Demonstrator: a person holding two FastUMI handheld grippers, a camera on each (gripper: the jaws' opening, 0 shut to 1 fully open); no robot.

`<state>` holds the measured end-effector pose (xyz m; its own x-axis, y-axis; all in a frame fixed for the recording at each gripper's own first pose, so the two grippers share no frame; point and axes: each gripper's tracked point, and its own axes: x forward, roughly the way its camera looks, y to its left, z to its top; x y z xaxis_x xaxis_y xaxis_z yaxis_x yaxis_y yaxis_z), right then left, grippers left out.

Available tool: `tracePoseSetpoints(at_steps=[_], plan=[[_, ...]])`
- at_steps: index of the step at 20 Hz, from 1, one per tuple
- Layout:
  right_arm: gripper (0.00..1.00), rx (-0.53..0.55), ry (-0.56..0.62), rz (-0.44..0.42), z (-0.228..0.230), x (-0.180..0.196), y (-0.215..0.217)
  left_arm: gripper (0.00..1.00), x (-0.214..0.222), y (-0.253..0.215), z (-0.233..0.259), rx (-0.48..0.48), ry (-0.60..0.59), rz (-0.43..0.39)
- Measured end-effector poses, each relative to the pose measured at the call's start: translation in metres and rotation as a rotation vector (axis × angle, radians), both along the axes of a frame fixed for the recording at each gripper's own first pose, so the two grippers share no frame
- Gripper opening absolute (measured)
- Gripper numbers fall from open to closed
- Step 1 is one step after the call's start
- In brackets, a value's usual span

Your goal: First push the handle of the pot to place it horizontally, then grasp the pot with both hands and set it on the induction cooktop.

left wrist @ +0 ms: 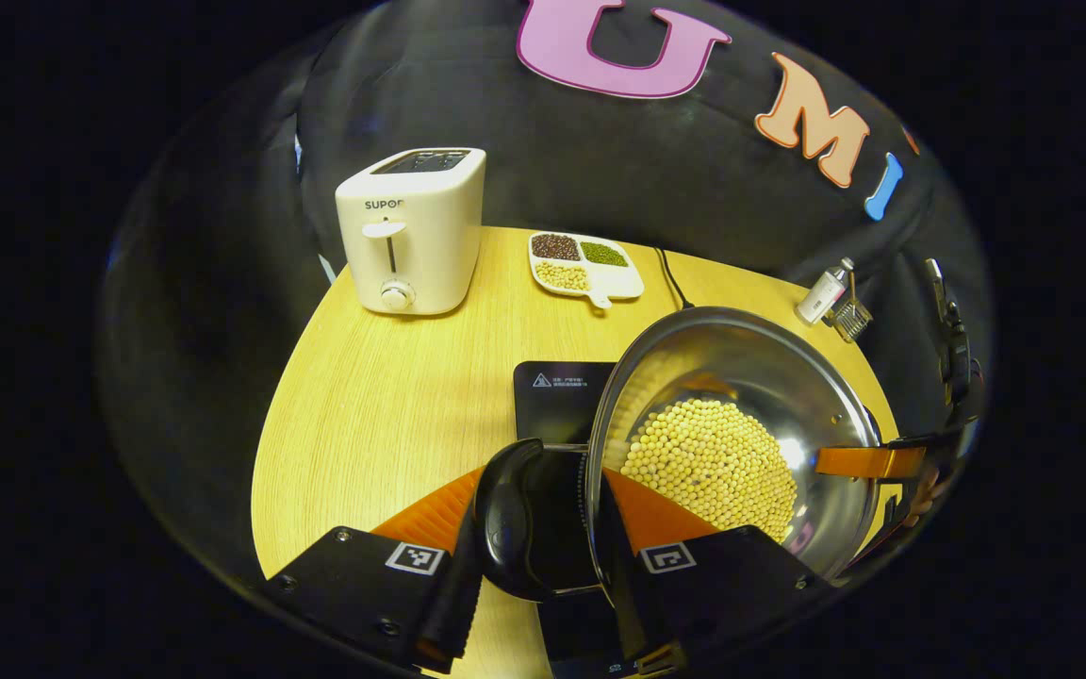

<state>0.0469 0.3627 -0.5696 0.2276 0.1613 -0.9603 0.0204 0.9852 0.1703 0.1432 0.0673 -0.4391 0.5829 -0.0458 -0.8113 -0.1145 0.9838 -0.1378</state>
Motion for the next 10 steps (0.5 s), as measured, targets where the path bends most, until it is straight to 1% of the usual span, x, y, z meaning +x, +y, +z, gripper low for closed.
tracePoseSetpoints(at_steps=[1, 2, 3, 4, 5, 6, 7, 8, 9, 10], plan=[[0.54, 0.002, -0.002, 0.005, -0.001, 0.0, 0.0, 0.61, -0.005, -0.002, -0.004, 0.012, 0.038, 0.006], [0.6, 0.01, -0.013, 0.006, 0.001, 0.002, 0.0, 0.65, -0.014, -0.004, -0.006, 0.028, 0.083, 0.007], [0.61, 0.037, -0.023, 0.008, 0.005, 0.0, 0.003, 0.7, -0.019, -0.006, -0.009, 0.051, 0.1, 0.018], [0.72, 0.073, -0.026, 0.01, 0.009, -0.001, 0.007, 0.78, -0.021, -0.005, -0.007, 0.082, 0.104, 0.041], [0.82, 0.109, -0.027, 0.015, 0.012, -0.004, 0.01, 0.82, -0.023, -0.003, -0.001, 0.108, 0.091, 0.07], [0.93, 0.127, -0.033, 0.019, 0.014, -0.003, 0.008, 0.81, -0.024, -0.004, 0.007, 0.12, 0.079, 0.093], [0.96, 0.131, -0.04, 0.024, 0.017, -0.004, 0.001, 0.82, -0.03, -0.008, 0.015, 0.13, 0.079, 0.109], [0.95, 0.138, -0.049, 0.023, 0.021, -0.004, -0.007, 0.87, -0.036, -0.011, 0.025, 0.151, 0.079, 0.126], [0.95, 0.158, -0.062, 0.012, 0.029, -0.003, -0.012, 0.83, -0.04, -0.015, 0.036, 0.174, 0.07, 0.139], [0.95, 0.184, -0.08, -0.006, 0.038, 0.0, -0.02, 0.83, -0.042, -0.018, 0.048, 0.196, 0.053, 0.147]])
